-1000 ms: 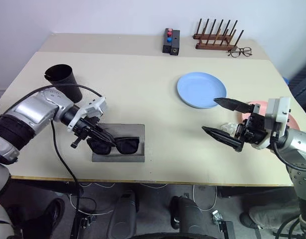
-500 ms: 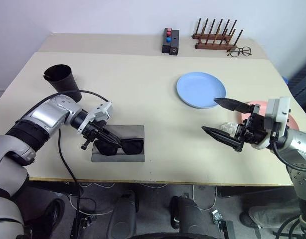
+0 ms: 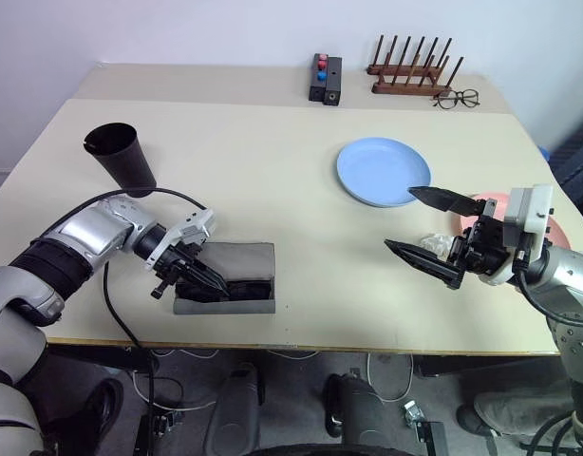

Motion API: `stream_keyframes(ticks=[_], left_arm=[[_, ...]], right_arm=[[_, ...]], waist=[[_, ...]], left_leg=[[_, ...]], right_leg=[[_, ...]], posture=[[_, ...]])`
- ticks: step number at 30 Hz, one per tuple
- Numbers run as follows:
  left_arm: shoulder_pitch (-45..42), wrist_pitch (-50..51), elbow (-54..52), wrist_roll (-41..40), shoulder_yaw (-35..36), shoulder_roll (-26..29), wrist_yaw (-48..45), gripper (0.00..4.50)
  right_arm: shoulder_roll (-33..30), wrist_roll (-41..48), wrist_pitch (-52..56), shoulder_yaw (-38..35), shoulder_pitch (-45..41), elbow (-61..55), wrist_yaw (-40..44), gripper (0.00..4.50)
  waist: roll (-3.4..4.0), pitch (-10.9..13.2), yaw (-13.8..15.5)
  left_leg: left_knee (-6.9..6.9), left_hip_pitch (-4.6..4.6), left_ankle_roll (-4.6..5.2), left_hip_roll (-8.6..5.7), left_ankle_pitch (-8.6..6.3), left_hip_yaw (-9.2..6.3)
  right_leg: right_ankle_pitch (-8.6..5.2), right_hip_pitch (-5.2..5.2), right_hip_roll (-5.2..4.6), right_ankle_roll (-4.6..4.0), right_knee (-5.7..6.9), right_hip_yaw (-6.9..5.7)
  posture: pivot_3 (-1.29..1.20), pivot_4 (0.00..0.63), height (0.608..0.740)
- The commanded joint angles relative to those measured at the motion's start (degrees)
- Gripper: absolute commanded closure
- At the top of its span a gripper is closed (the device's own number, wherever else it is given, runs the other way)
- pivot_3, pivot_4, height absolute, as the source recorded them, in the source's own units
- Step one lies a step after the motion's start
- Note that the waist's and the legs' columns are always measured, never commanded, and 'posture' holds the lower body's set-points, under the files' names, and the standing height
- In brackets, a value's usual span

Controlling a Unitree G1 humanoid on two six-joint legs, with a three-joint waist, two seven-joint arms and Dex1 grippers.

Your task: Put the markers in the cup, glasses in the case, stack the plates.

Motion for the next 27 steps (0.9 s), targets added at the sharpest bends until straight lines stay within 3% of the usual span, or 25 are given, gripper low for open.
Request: stream_keyframes(ticks=[1,8,19,24,27], left_arm=[[-0.9,3.3,-1.8,-1.1,0.0,0.8,-0.2,3.54],[-1.3,4.4,-2.8,-0.4,1.6,1.0,-0.2,0.03],[-4.4,7.9,-8.7,-3.9,4.4,3.0,-0.2,0.03],[-2.1,-0.4,-8.8,2.9,1.7,4.4,-0.2,0.03],[-2.2,-3.3,-4.3,4.1,4.3,2.2,-0.2,0.03]], right_arm=[[-0.6,0.1,-0.1,-1.4,-0.7,-1.9,-0.4,0.00],[-0.5,0.4,0.0,-1.4,-0.7,-2.2,-0.7,0.00],[-0.1,0.2,-0.4,-1.1,-1.3,-1.1,-0.4,0.00],[0.0,0.1,-0.1,-0.6,-2.0,-1.4,-0.9,0.00],[0.0,0.3,0.2,-0.6,-2.2,-1.8,-1.2,0.00]], waist=[[0.00,0.0,0.0],[0.00,0.0,0.0],[0.00,0.0,0.0],[0.00,0.0,-0.1],[0.00,0.0,0.0]], left_leg=[[0.00,-0.01,0.00,0.00,0.00,0.00],[0.00,0.00,0.00,0.00,0.00,0.00],[-0.01,-0.01,0.00,0.00,0.00,-0.01],[-0.03,0.01,0.00,0.00,0.00,0.00],[-0.02,0.00,0.00,0.00,0.00,0.00]], right_leg=[[0.00,0.00,0.00,0.00,0.00,0.00],[0.00,-0.01,0.00,0.00,0.00,0.00],[0.00,-0.02,0.00,0.00,-0.01,0.00],[0.00,-0.02,0.00,0.00,-0.01,0.00],[0.00,-0.02,0.00,0.00,-0.01,0.00]], posture=[[0.00,0.150,0.740],[0.00,0.150,0.740],[0.00,0.150,0.740],[0.00,0.150,0.740],[0.00,0.150,0.740]])
